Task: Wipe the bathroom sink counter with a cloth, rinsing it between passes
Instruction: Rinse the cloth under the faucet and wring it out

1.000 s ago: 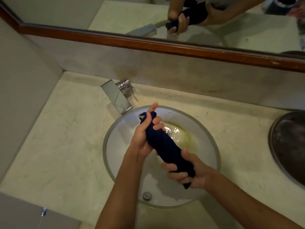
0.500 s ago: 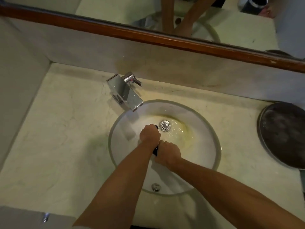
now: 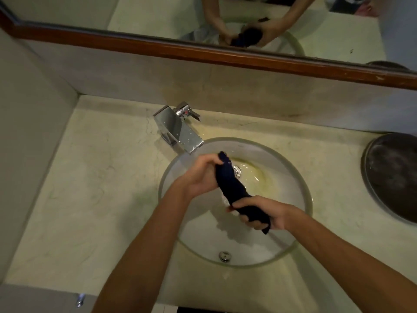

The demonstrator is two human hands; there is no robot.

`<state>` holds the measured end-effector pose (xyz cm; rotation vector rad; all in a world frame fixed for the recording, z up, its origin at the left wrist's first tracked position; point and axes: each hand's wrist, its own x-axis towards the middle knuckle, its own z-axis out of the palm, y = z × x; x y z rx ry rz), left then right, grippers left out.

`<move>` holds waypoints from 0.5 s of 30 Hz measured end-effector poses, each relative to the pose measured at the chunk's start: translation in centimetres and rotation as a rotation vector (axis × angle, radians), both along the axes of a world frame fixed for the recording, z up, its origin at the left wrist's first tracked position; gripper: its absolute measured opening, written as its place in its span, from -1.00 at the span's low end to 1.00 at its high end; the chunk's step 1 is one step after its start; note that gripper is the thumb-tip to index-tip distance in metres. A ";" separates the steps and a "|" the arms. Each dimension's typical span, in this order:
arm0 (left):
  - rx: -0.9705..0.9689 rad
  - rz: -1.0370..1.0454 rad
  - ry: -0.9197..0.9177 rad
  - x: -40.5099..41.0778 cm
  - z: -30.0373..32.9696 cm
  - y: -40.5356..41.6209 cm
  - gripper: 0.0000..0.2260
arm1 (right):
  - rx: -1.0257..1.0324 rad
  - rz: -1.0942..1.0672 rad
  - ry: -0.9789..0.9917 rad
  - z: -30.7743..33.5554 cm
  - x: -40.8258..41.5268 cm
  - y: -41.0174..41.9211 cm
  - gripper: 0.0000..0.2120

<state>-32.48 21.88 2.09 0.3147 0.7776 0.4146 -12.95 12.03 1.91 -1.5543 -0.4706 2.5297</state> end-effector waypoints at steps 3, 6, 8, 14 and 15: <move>0.150 0.045 -0.205 -1.9 1.3 -0.8 -0.56 | -0.157 -0.248 0.572 0.5 1.6 -0.5 -0.50; 0.300 0.084 -0.132 -1.2 2.2 -1.9 -0.34 | -0.091 -0.243 0.940 0.8 0.9 -0.9 -0.42; 0.270 0.187 -0.108 -0.3 2.9 -2.4 -0.44 | -0.024 -0.224 1.074 1.3 -0.1 -1.2 -0.27; 0.175 0.324 -0.198 1.7 4.1 -3.3 -0.76 | 0.088 -0.224 0.950 3.0 -1.0 -1.6 -0.35; 0.195 0.315 -0.140 1.9 4.2 -3.0 -0.81 | 0.118 -0.215 0.778 3.5 -1.1 -1.6 -0.40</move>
